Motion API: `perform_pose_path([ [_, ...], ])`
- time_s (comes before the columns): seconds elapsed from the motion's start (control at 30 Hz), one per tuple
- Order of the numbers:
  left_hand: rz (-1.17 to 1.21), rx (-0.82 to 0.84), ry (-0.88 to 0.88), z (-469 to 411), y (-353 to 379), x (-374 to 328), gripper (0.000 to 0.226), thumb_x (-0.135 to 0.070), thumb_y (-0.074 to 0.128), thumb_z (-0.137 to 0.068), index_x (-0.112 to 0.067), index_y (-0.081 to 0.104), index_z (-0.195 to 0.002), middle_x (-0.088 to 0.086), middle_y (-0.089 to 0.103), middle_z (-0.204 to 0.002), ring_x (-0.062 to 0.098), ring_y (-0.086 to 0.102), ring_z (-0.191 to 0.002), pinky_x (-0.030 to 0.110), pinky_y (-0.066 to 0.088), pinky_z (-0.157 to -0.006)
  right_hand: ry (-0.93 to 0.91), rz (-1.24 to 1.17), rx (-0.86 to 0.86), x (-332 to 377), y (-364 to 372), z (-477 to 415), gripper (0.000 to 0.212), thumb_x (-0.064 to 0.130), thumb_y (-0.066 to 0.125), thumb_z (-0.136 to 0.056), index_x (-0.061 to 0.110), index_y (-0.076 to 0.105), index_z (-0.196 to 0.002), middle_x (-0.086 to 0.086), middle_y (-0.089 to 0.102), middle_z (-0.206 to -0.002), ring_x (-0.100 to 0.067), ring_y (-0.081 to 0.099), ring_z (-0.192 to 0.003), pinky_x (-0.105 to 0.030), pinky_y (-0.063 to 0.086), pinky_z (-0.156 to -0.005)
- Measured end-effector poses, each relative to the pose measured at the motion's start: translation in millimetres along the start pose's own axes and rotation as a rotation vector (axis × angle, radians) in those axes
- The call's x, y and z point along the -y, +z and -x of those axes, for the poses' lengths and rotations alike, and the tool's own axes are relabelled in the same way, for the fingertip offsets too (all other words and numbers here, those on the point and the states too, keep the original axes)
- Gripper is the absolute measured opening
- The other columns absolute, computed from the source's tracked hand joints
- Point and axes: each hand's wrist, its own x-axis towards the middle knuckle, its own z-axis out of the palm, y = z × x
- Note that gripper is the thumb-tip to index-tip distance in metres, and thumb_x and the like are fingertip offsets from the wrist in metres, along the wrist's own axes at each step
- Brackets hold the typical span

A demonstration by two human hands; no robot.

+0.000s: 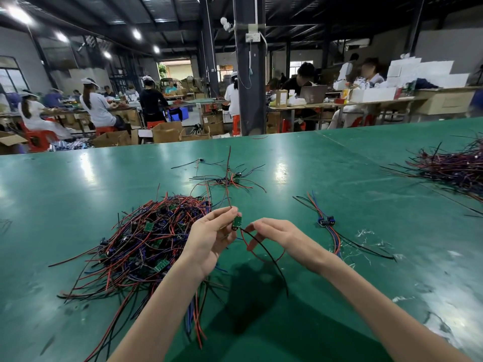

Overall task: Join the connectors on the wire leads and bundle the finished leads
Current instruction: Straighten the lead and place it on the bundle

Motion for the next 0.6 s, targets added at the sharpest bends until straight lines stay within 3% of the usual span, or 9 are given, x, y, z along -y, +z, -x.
perform_pose_path([
  [0.1,0.04,0.045,-0.067,0.7,-0.6,0.5,0.011,-0.009,0.071,-0.073,-0.008,0.067,-0.083,0.003,0.07,-0.071,0.008,0.055,-0.049,0.018,0.053,-0.05,-0.051,0.511,-0.201,-7.0,2.3,-1.6,0.036,0.05,0.034,-0.099,0.034,0.065,-0.104,0.015,0.069,-0.093,-0.001,0.047,-0.102,-0.036,0.017,-0.101],
  [0.17,0.078,0.072,-0.094,0.8,-0.3,0.6,0.021,-0.009,0.073,-0.064,-0.007,0.065,-0.083,0.004,0.07,-0.069,0.007,0.057,-0.046,0.018,0.054,-0.051,-0.128,0.661,-0.307,-6.3,4.2,-0.3,0.04,0.052,0.029,-0.099,0.035,0.065,-0.101,0.015,0.066,-0.091,0.0,0.045,-0.099,-0.034,0.016,-0.095],
  [0.27,0.113,0.1,-0.102,-0.2,-0.1,1.5,0.024,-0.008,0.072,-0.061,-0.005,0.062,-0.082,0.006,0.069,-0.067,0.008,0.061,-0.047,0.018,0.055,-0.051,-0.193,0.283,-0.279,-5.0,5.5,0.6,0.029,0.045,0.046,-0.095,0.027,0.068,-0.097,0.009,0.07,-0.086,-0.006,0.055,-0.092,-0.033,0.033,-0.094],
  [0.37,0.112,0.102,-0.095,-1.1,0.0,4.8,0.021,-0.008,0.071,-0.061,-0.005,0.06,-0.079,0.006,0.067,-0.066,0.008,0.06,-0.048,0.017,0.052,-0.048,-0.196,-0.036,-0.17,0.6,9.9,1.7,0.009,0.021,0.064,-0.09,0.013,0.068,-0.091,-0.001,0.071,-0.079,-0.01,0.061,-0.075,-0.033,0.048,-0.081],
  [0.43,0.112,0.098,-0.092,-1.6,-0.6,6.6,0.018,-0.009,0.071,-0.063,-0.004,0.06,-0.077,0.006,0.066,-0.064,0.008,0.06,-0.047,0.017,0.052,-0.048,-0.187,-0.078,-0.134,0.5,12.3,0.9,0.006,0.013,0.062,-0.091,0.011,0.067,-0.089,-0.004,0.069,-0.075,-0.011,0.059,-0.07,-0.029,0.049,-0.075],
  [0.6,0.122,0.092,-0.084,-4.3,-2.8,6.8,0.013,-0.014,0.066,-0.076,-0.002,0.063,-0.075,0.006,0.065,-0.065,0.009,0.059,-0.049,0.016,0.054,-0.051,-0.073,-0.221,-0.105,-1.3,12.6,-3.6,0.024,0.012,0.044,-0.1,0.002,0.066,-0.096,-0.008,0.069,-0.078,-0.017,0.062,-0.072,-0.024,0.051,-0.073],
])
